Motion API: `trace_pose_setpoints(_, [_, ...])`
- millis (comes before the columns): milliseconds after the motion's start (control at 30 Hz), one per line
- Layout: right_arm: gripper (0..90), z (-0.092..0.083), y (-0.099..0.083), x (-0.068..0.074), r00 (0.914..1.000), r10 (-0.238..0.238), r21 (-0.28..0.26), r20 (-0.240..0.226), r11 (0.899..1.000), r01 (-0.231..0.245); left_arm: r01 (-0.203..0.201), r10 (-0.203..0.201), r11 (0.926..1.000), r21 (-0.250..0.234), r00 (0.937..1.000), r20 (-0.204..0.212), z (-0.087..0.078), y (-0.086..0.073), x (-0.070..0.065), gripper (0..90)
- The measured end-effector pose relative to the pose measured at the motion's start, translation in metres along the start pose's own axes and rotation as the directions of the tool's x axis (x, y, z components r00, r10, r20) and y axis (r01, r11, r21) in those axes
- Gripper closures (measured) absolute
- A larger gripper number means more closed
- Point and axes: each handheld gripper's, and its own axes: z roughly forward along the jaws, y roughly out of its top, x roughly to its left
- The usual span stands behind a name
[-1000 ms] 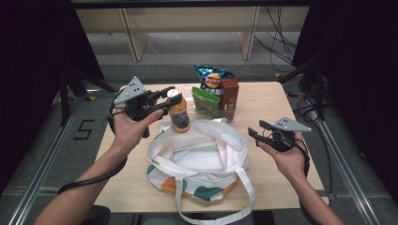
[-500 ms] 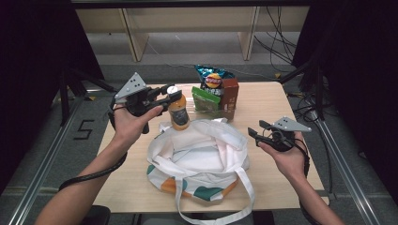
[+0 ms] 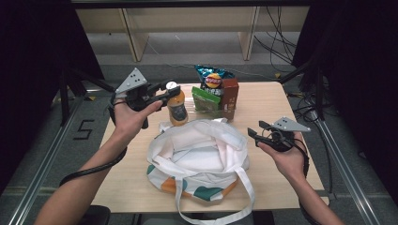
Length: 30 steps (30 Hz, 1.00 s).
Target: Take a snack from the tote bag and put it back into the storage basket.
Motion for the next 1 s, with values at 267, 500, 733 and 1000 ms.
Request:
trace_pose_setpoints(267, [43.7,0.0,0.0,-0.002,0.9998,-0.02,-0.001,0.003,1.0,0.02,-0.011,0.011,0.9999,0.006,0.9999,-0.002,0.006,0.0,0.008,58.9])
trace_pose_setpoints(500, [43.8,0.001,-0.001,-0.001,0.9999,-0.007,-0.012,0.011,1.0,0.007,-0.011,0.011,0.9999,0.007,0.9999,-0.007,0.011,0.0,0.012,58.9])
trace_pose_setpoints(733, [43.8,0.0,-0.001,0.0,0.9998,-0.008,-0.006,0.02,1.0,0.008,-0.011,0.012,0.9999,0.013,0.9998,-0.018,0.013,-0.002,0.015,58.9])
trace_pose_setpoints(1000, [43.8,0.0,-0.001,0.0,0.9999,-0.006,0.01,0.013,1.0,0.005,-0.014,0.014,0.9998,0.013,0.9998,-0.014,0.017,-0.003,0.02,58.9])
